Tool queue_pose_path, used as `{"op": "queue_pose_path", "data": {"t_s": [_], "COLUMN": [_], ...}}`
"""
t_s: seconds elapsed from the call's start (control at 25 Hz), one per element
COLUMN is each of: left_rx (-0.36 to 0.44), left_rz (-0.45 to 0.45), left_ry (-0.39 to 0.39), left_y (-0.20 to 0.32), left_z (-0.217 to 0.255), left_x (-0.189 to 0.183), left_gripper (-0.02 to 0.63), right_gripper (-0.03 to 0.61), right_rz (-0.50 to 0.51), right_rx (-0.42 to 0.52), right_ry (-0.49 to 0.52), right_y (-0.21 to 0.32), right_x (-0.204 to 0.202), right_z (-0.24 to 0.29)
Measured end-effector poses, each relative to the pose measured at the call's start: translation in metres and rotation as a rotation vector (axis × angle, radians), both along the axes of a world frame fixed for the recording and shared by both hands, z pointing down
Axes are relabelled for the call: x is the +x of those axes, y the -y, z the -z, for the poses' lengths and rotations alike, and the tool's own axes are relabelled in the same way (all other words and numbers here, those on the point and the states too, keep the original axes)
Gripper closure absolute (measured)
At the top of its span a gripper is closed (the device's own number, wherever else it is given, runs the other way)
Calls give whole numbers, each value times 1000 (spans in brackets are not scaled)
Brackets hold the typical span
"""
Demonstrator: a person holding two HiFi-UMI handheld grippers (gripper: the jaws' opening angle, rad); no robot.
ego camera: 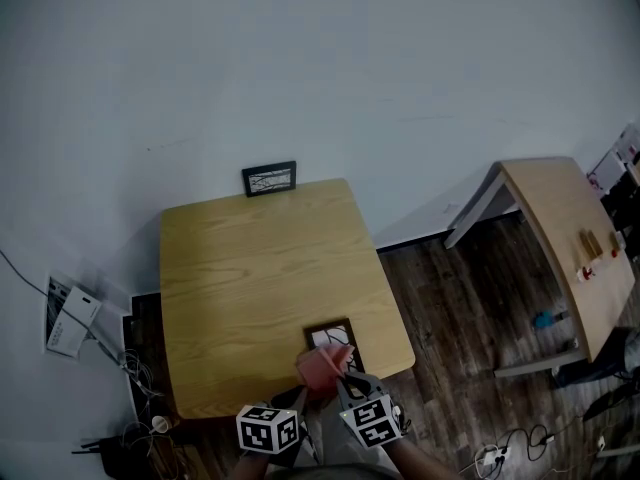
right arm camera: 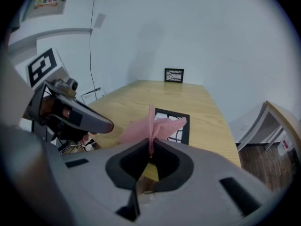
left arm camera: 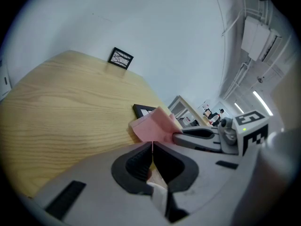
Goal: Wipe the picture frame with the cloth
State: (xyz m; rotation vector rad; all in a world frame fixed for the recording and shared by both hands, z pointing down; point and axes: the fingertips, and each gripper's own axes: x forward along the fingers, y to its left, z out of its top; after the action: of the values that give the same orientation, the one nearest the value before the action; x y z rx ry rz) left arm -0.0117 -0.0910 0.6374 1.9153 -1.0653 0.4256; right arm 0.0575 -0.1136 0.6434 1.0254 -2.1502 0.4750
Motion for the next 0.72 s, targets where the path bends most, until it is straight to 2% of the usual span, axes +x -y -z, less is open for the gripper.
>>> {"op": "queue_pose_path", "data": {"t_s": [0.72], "left_rx": [-12], "left_rz": [-21], "left_ry": [7], "left_y": [3], "left_z": [-5], "left_x": [6], "left_gripper": [609], "right_gripper": [569], "right_rz": [-77], "right_rx": [-2], "right_ry": [-61], "right_y": [10], "right_x": [34], "right_z": [-11]}}
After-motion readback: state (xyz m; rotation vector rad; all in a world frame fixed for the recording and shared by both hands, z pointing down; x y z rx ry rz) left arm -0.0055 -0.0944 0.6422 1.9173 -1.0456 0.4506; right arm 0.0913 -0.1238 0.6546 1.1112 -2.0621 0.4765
